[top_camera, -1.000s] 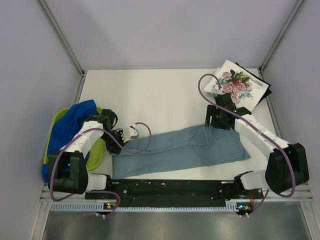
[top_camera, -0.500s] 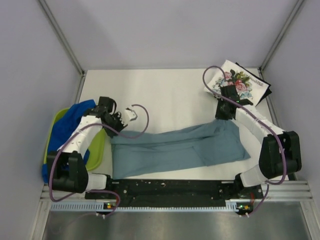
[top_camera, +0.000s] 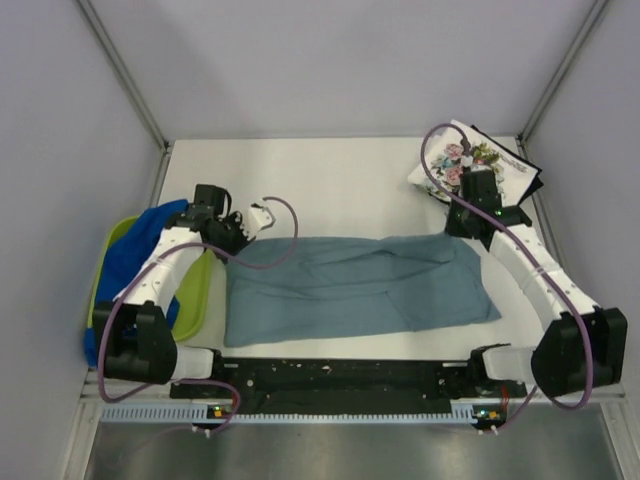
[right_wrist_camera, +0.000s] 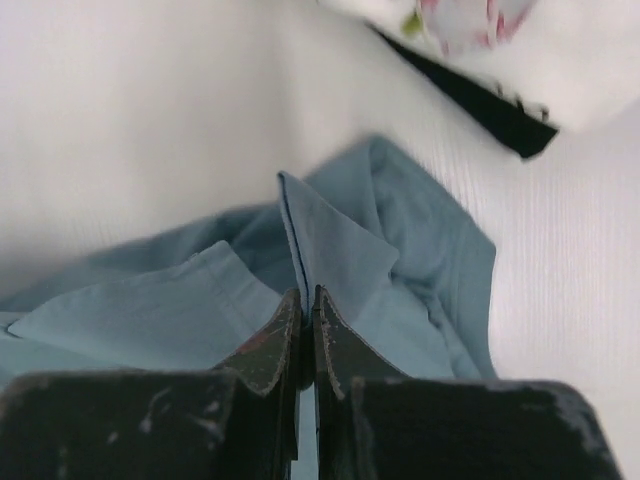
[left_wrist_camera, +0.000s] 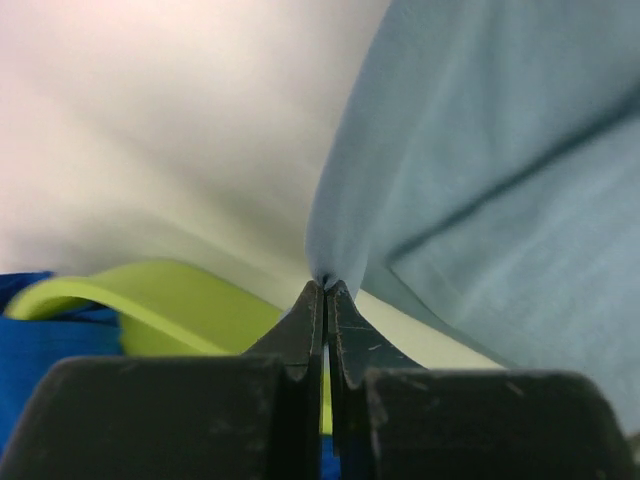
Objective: Fold and stack the t-shirts
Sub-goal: Fold the other side of the tshirt into a rectangle
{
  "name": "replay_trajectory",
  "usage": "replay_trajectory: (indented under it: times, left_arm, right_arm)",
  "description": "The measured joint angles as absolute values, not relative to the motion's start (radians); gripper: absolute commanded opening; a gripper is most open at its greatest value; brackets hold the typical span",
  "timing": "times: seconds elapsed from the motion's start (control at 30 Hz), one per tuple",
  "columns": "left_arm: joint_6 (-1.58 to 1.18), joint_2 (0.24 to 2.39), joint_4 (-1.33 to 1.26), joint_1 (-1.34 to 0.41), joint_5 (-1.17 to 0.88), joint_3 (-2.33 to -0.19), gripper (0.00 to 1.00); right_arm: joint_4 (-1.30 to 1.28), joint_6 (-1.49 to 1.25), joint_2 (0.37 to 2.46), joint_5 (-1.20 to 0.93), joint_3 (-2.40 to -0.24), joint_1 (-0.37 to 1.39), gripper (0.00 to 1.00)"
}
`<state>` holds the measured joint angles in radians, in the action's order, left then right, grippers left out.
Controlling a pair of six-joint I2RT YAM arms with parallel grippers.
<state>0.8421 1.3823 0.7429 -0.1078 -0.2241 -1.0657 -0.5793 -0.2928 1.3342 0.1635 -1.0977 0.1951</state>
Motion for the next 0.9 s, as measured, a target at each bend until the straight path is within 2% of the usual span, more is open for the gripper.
replay_trajectory:
  times: [0.3,0.53,0.57,0.6,0.67,0.7,0.8,0.9]
  left_arm:
    - [0.986,1.317,0.911,-0.111,-0.253,-0.871,0.0]
    - [1.028,1.354,0.912,-0.111,-0.258,-0.852,0.02]
    - [1.032,1.354,0.912,-0.111,-0.262,-0.85,0.05]
    - [1.037,1.356,0.913,-0.111,-0.266,-0.849,0.13]
    - [1.051,1.363,0.914,-0.112,-0.272,-0.847,0.37]
    - [1.059,1.367,0.919,-0.112,-0.272,-0.846,0.45]
    - [1.081,1.371,0.959,-0.112,-0.27,-0.845,0.56]
    - [1.107,1.366,1.011,-0.112,-0.266,-0.845,0.61]
  right_arm:
    - [-0.717,-0.511,0.983,0.111,-0.736,0.195,0.0]
    - [-0.721,-0.675,0.887,0.093,-0.61,0.195,0.0]
    - [-0.721,-0.694,0.876,0.086,-0.591,0.195,0.05]
    - [-0.722,-0.709,0.868,0.081,-0.577,0.195,0.19]
    - [-0.723,-0.743,0.856,0.066,-0.546,0.195,0.46]
    - [-0.726,-0.759,0.852,0.057,-0.534,0.195,0.52]
    - [-0.759,-0.8,0.84,0.054,-0.525,0.195,0.55]
    - [-0.83,-0.839,0.769,0.089,-0.537,0.195,0.55]
